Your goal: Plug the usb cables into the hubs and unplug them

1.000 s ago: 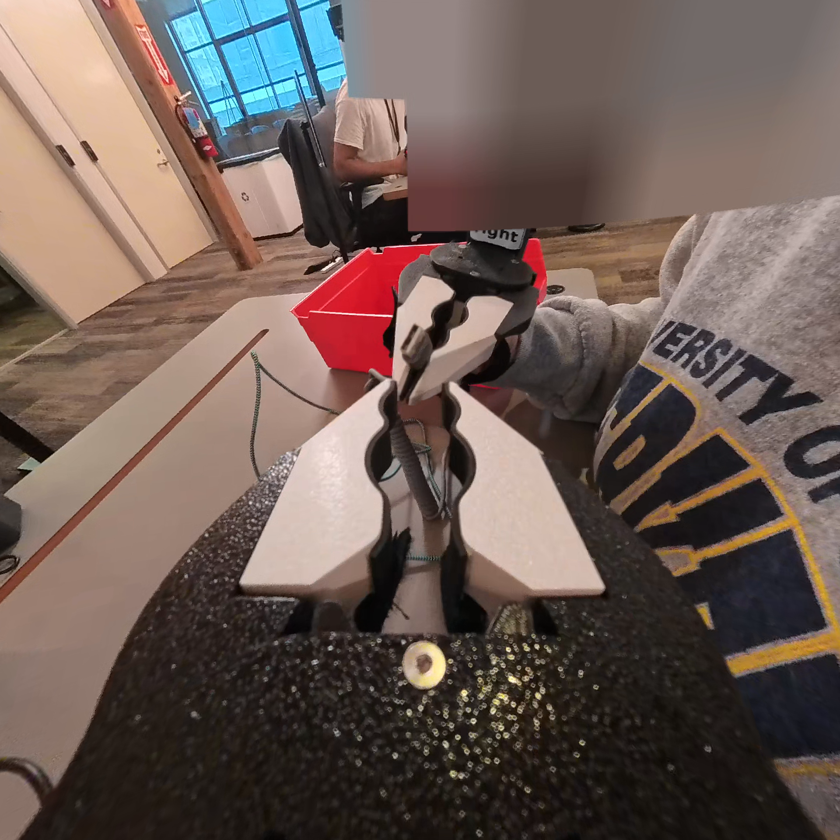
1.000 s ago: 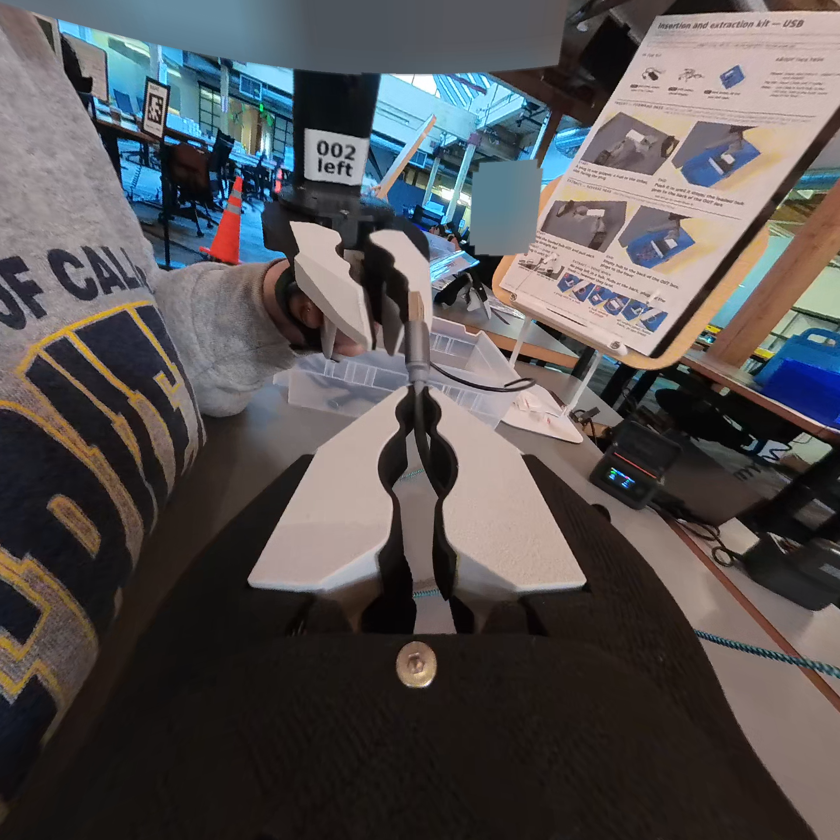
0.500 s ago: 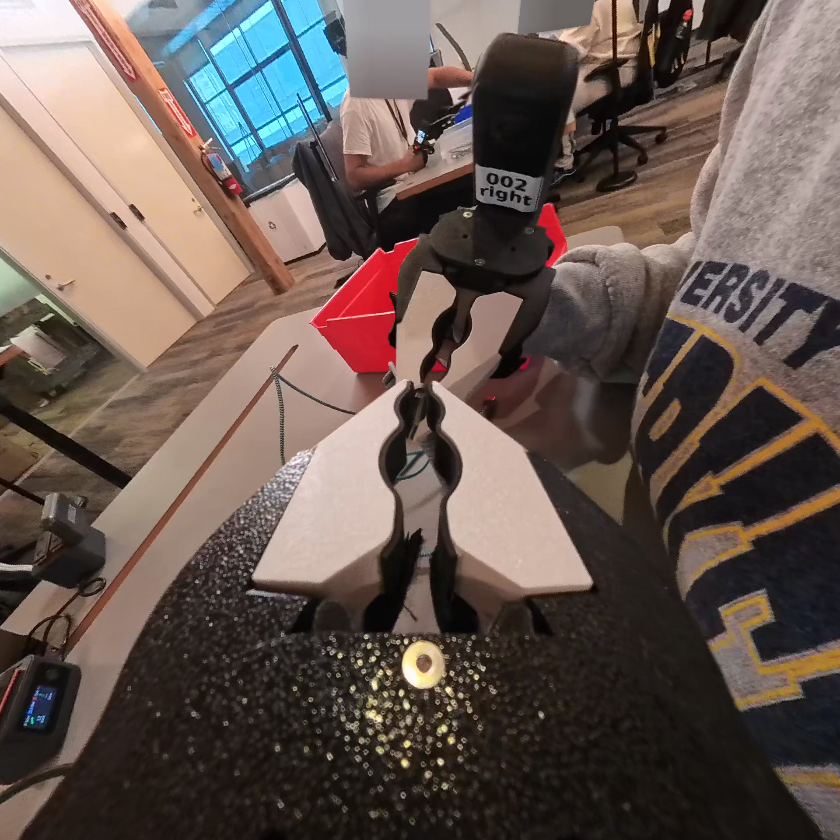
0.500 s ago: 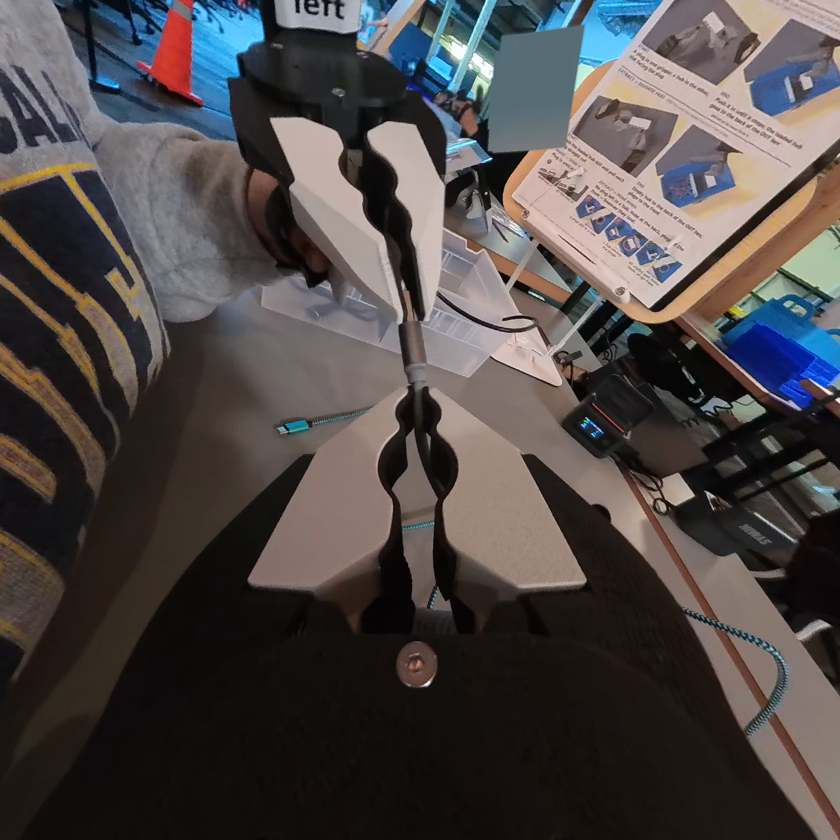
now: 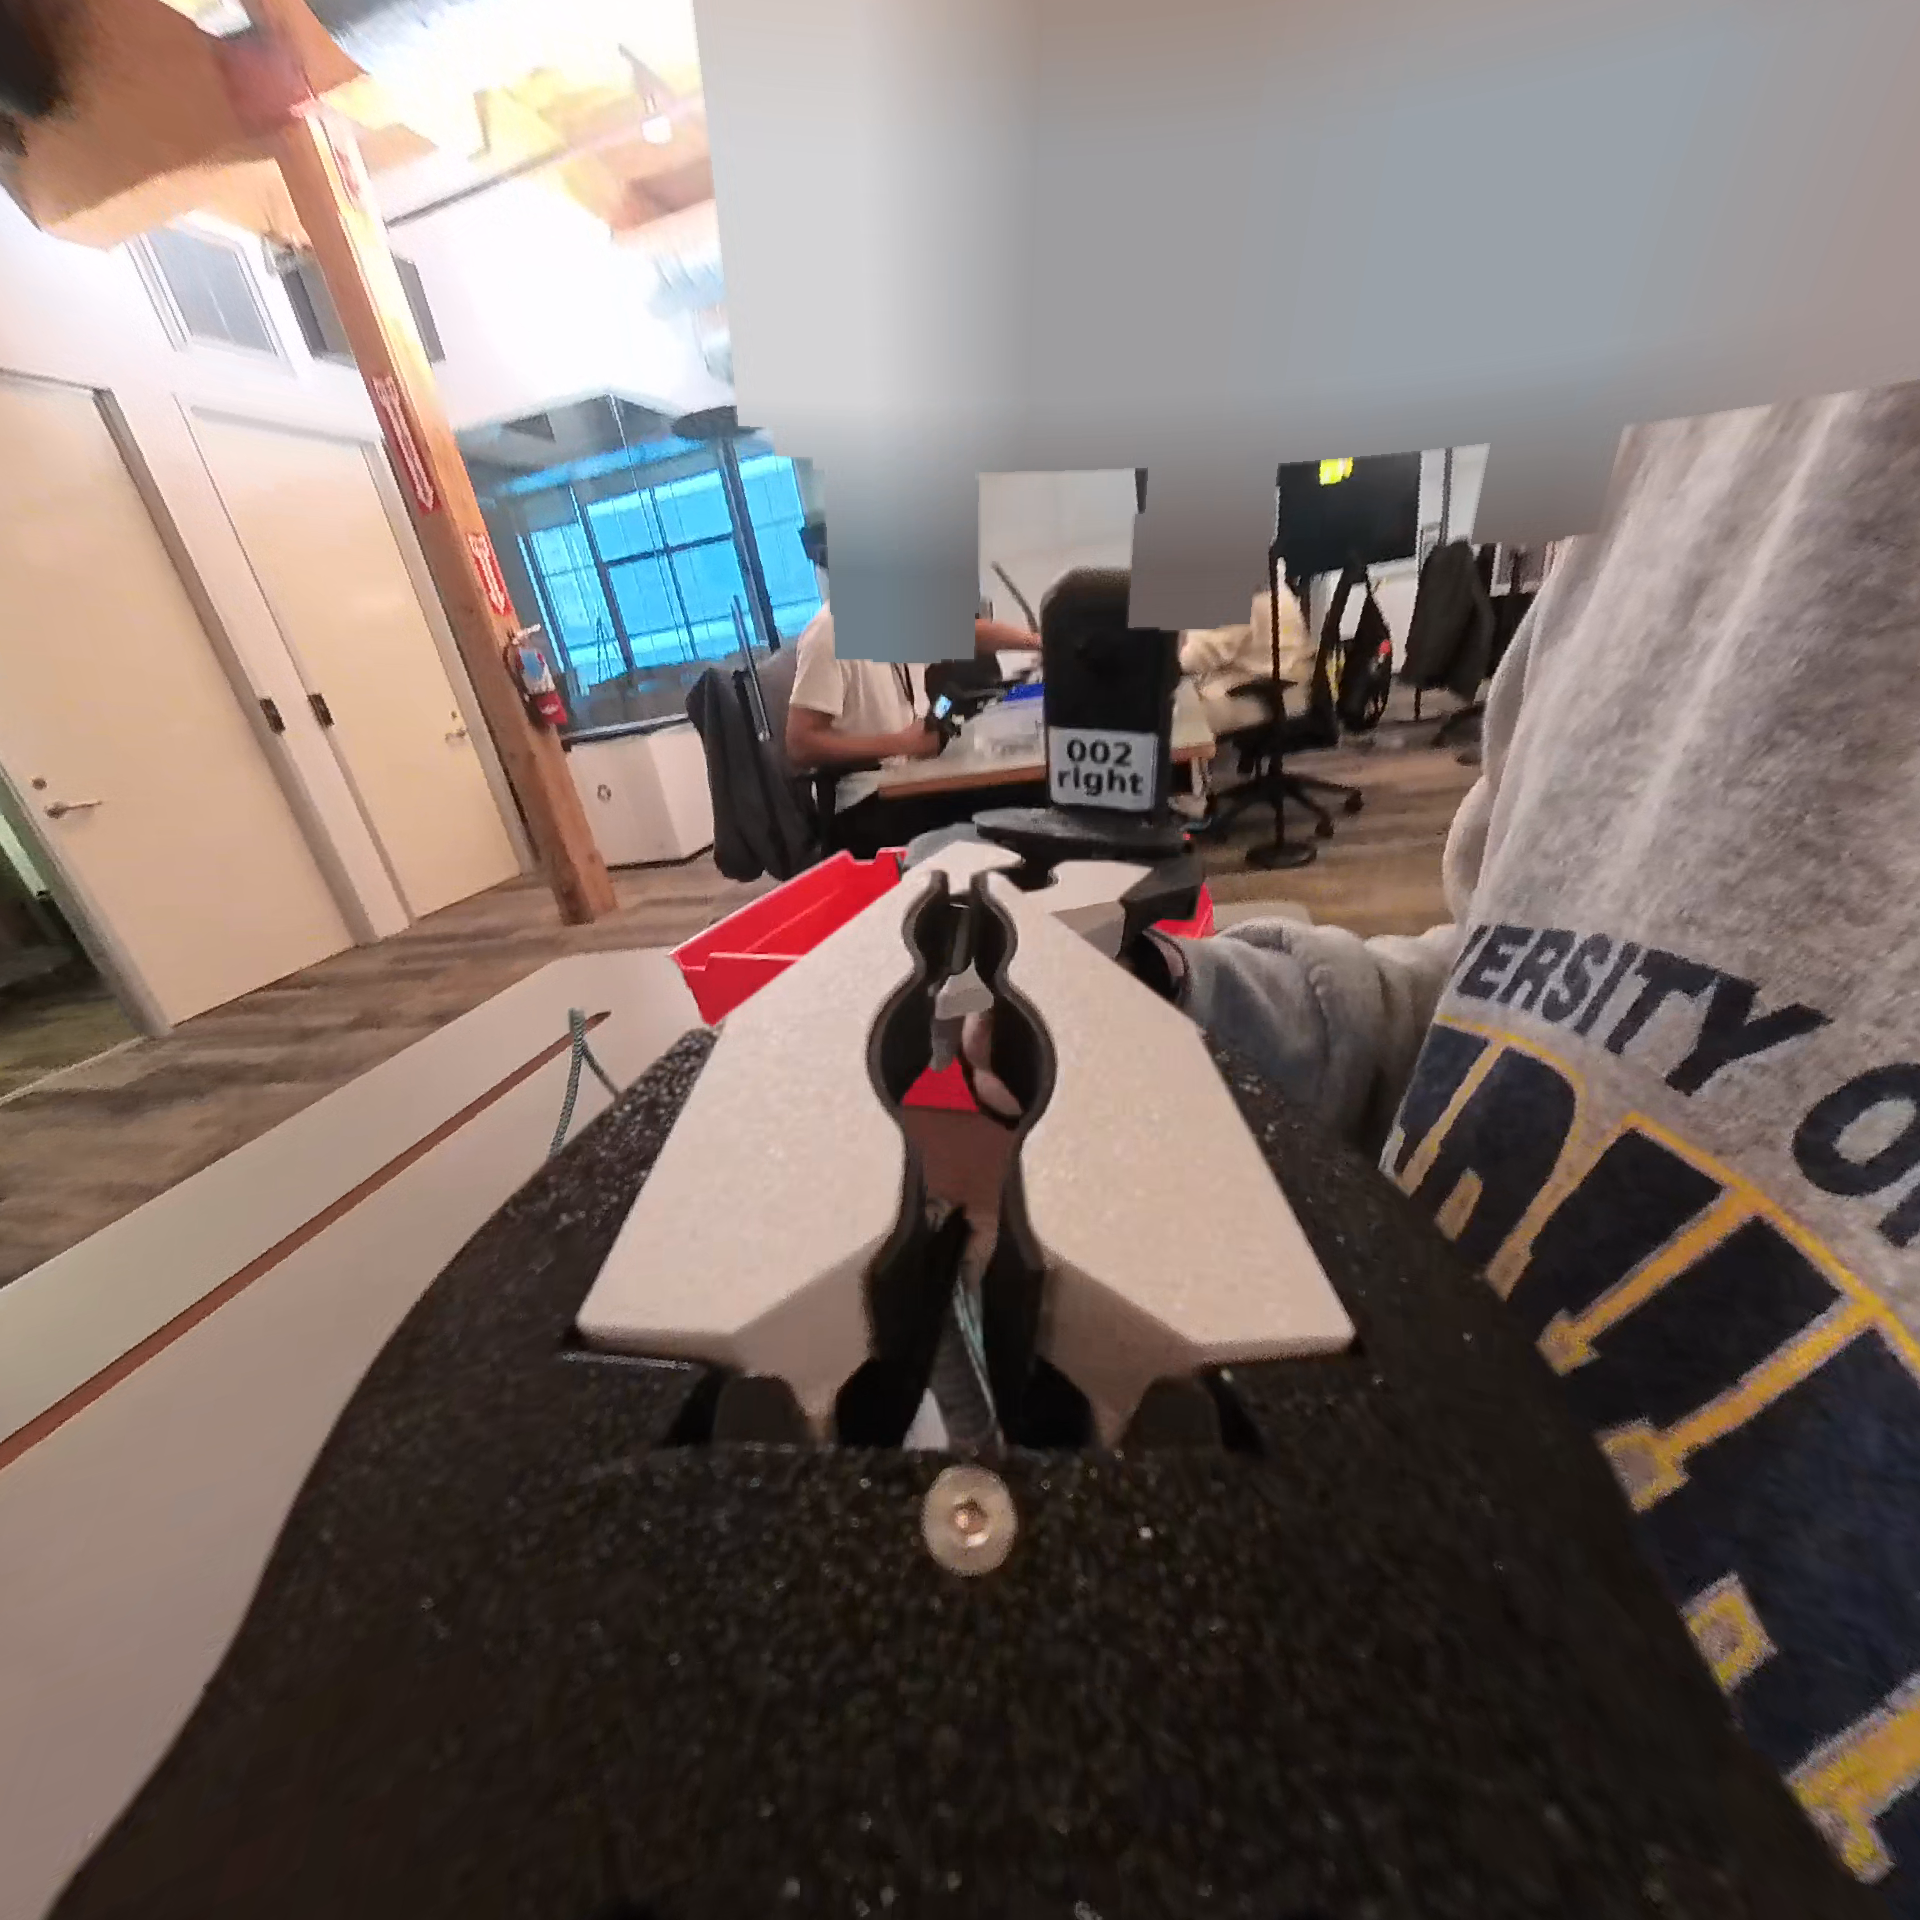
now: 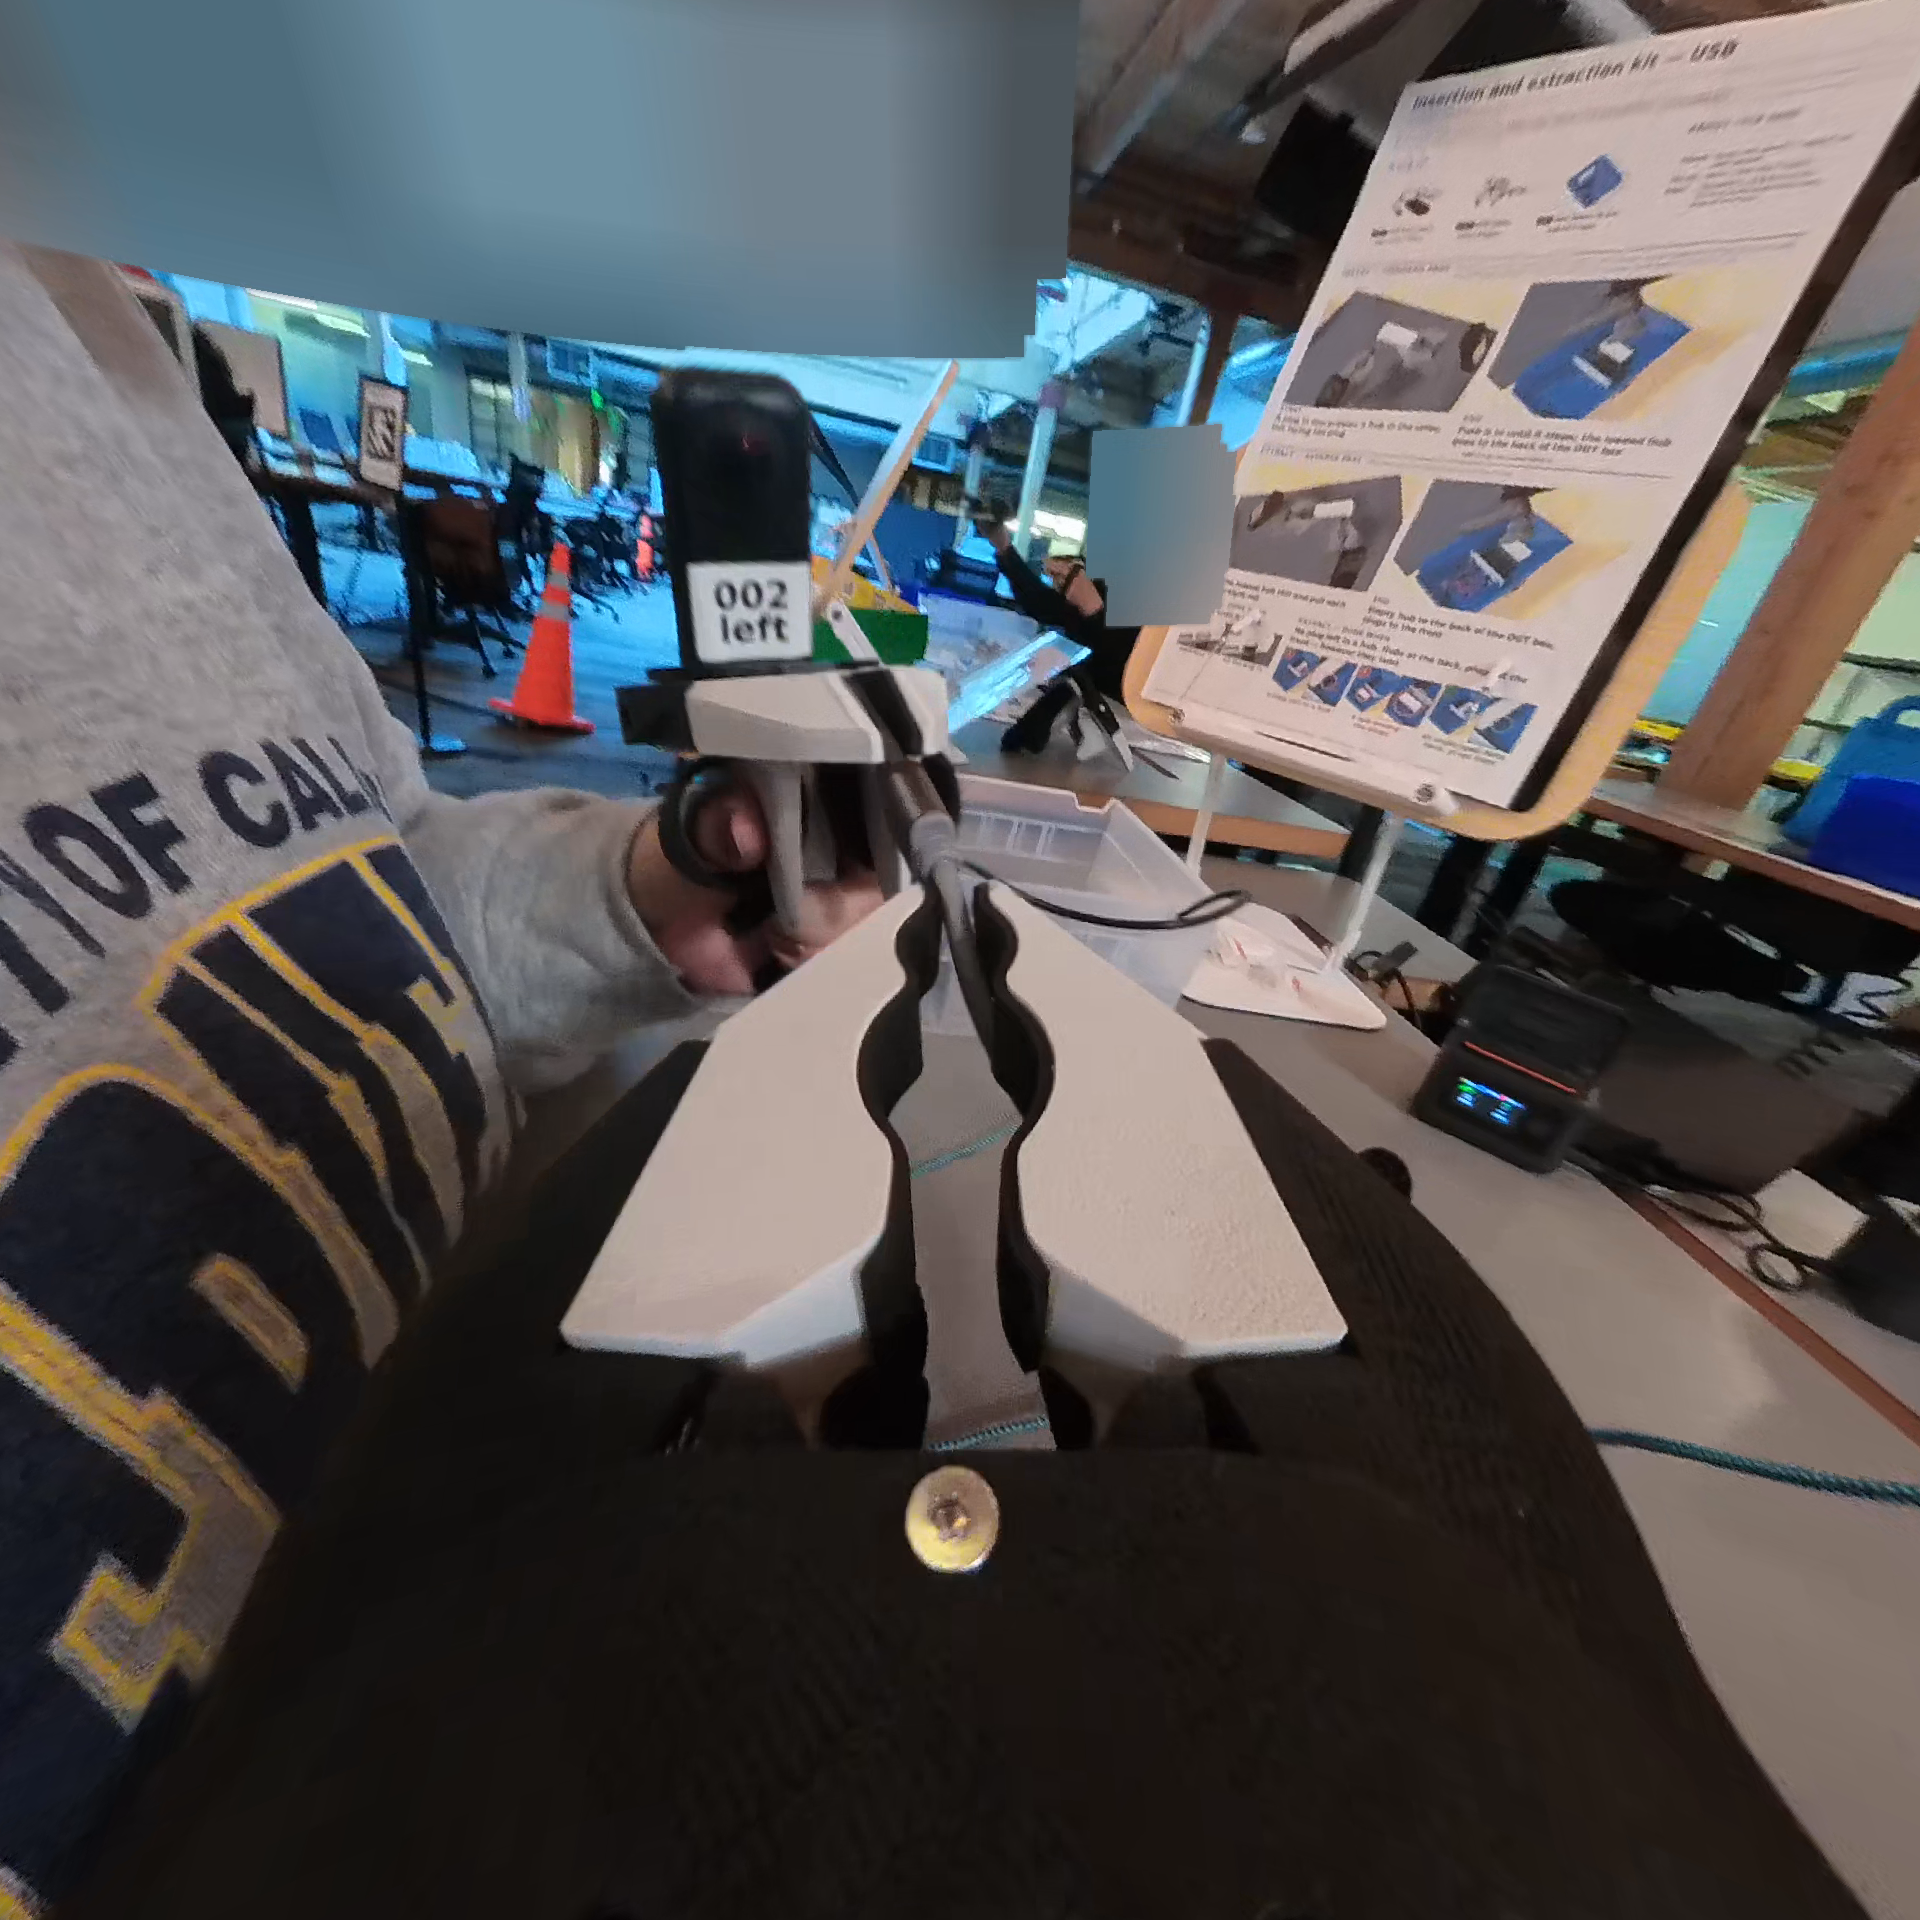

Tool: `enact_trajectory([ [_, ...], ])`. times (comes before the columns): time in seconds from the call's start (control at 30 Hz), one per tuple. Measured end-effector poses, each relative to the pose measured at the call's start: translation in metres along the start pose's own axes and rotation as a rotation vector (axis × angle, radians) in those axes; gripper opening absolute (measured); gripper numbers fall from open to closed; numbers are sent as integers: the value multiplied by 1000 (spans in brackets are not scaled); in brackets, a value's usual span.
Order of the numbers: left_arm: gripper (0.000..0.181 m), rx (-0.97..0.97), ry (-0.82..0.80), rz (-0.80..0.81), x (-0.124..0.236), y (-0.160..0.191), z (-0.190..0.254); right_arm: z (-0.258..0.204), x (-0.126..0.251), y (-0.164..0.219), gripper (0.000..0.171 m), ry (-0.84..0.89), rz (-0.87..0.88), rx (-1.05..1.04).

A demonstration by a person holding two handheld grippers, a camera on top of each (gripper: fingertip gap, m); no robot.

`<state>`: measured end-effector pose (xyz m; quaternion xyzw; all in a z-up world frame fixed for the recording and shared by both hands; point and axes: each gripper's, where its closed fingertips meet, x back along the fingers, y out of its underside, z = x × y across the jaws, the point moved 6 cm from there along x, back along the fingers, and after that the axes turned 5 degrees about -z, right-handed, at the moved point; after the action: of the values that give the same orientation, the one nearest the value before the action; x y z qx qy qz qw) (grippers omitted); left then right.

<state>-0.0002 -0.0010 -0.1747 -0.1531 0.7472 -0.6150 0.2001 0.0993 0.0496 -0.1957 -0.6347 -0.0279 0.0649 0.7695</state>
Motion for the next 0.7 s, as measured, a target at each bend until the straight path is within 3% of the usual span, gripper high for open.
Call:
enact_trajectory([
  [0.1, 2, 80, 20, 44, -2, 1, -4, -1, 3, -2, 0, 8, 0, 18],
  [0.2, 6, 264, 30, 56, -4, 11, -20, 7, 5, -6, 0, 119, -155, 149],
  [0.27, 14, 380, -79, 32, -5, 26, -42, 16, 10, -19, 0, 172, -258, 228],
  [0.4, 14, 374, -455, -272, -1, 72, -90, 46, 15, -46, 0, 206, -526, 389],
  [0.5, 17, 219, -588, -585, -4, 104, -110, 74, 4, -32, 0, 166, -842, 653],
  [0.6, 27, 188, -565, -684, -7, 123, -116, 100, -14, 0, 0, 26, -1104, 935],
  [0.7, 35, 191, -554, -711, -2, 134, -121, 122, -36, 29, 0, -167, -1234, 1099],
])
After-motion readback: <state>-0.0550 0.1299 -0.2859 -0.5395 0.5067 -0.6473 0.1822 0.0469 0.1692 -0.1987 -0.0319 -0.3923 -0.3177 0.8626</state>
